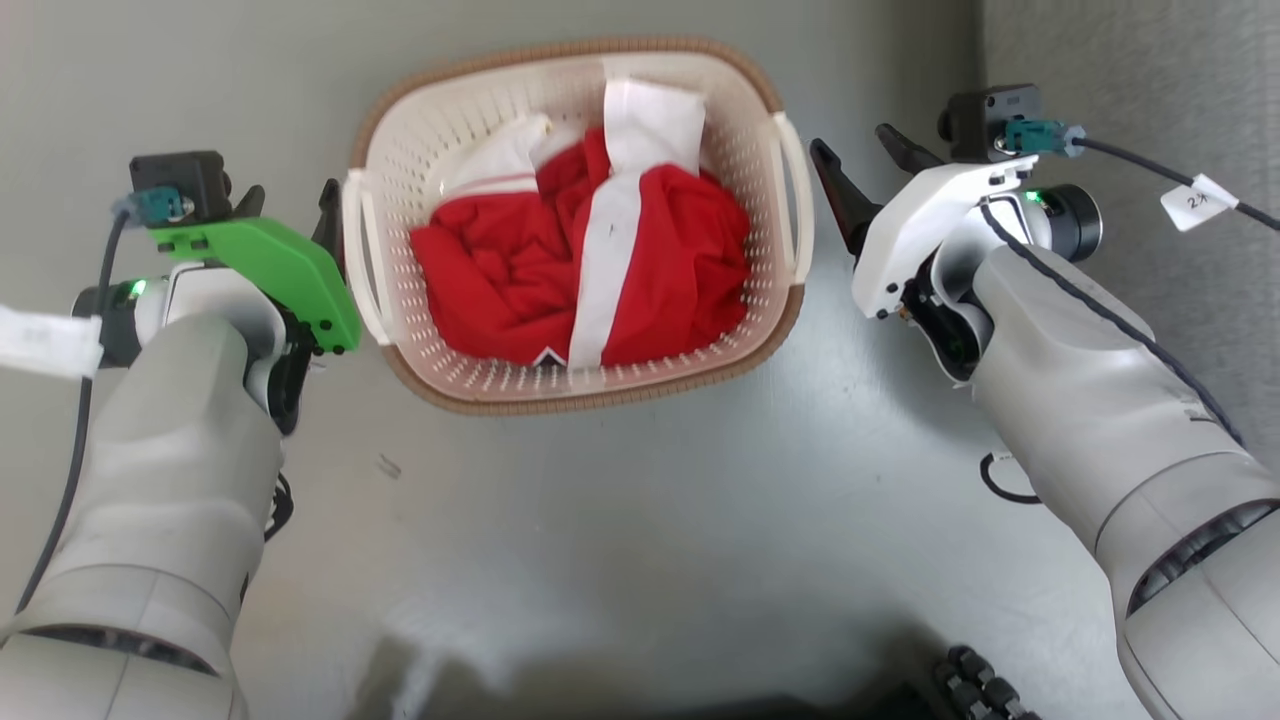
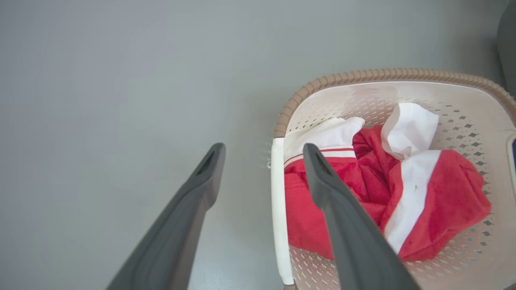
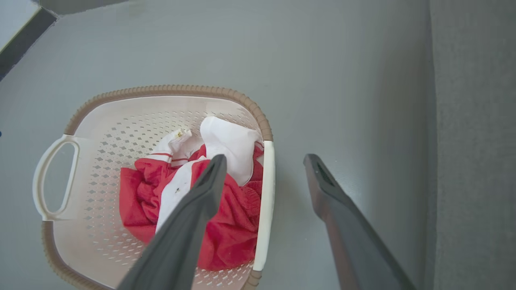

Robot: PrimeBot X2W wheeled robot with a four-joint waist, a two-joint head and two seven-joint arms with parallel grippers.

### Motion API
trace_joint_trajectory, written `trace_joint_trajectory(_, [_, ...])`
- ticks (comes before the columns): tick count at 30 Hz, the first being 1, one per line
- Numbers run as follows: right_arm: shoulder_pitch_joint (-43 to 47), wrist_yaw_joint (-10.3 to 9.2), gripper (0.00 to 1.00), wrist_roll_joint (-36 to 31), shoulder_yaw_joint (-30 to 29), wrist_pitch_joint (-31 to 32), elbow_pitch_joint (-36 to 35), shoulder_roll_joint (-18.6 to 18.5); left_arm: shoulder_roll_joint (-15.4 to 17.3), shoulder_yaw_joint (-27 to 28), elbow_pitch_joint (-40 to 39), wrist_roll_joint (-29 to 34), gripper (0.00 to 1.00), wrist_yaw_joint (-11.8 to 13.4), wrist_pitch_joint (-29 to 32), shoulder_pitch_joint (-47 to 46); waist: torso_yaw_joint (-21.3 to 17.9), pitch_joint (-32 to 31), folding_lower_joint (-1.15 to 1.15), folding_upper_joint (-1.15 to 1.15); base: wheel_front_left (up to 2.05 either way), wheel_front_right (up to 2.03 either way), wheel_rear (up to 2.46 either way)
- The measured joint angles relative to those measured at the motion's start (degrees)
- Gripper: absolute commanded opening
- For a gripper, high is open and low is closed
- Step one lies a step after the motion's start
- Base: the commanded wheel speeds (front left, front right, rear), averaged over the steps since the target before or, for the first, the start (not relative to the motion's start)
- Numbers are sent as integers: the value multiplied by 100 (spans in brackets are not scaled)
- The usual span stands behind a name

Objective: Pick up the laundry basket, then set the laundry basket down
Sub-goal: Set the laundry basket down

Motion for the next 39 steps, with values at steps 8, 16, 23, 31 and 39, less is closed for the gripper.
trace_joint_trajectory(8, [265,0,100,-20,-55,-140,-127,-36,2,-56,-111,102,100,-41,-319,325,-7,-630,0,0,0,0,0])
trace_joint_trajectory(16, [605,-66,100,-22,-314,-167,-508,-90,19,14,-318,110,100,-33,-385,641,-19,-1198,0,0,0,0,0])
trace_joint_trajectory(23, [750,-367,100,-177,-848,-168,-1395,-376,83,214,-1107,216,100,159,-383,867,-39,-1759,0,0,0,0,0])
trace_joint_trajectory(31, [1240,-684,100,-552,-1334,-170,-2273,-589,237,602,-2306,414,100,391,-383,1112,-45,-2291,0,0,0,0,0])
trace_joint_trajectory(39, [1817,-922,100,-1144,-1642,-175,-3252,-630,441,1117,-3618,758,100,784,-385,1879,-73,-2756,0,0,0,0,0])
